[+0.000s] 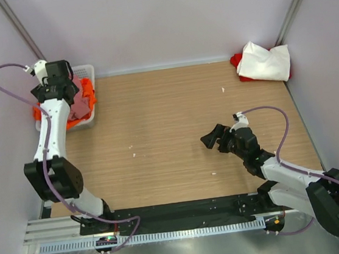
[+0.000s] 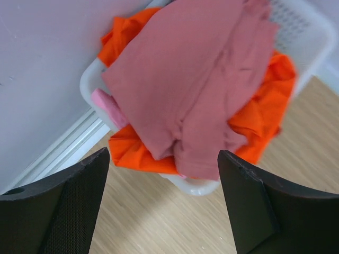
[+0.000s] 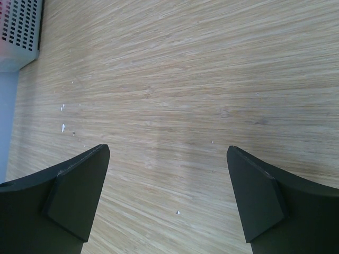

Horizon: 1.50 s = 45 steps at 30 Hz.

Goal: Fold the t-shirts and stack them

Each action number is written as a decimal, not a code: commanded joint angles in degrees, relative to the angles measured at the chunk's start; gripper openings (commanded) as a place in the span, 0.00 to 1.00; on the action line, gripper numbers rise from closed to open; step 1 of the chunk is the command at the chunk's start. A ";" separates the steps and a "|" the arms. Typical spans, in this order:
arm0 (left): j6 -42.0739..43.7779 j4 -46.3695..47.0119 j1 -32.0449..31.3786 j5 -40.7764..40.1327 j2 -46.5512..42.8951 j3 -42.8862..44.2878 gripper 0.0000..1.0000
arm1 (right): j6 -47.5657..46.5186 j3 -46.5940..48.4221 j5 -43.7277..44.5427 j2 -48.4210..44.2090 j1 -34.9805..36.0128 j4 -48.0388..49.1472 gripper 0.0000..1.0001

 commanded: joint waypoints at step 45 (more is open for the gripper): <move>10.12 -16.50 -10.75 -13.13 13.11 45.68 0.69 | 0.05 2.60 1.41 1.53 0.35 2.11 0.99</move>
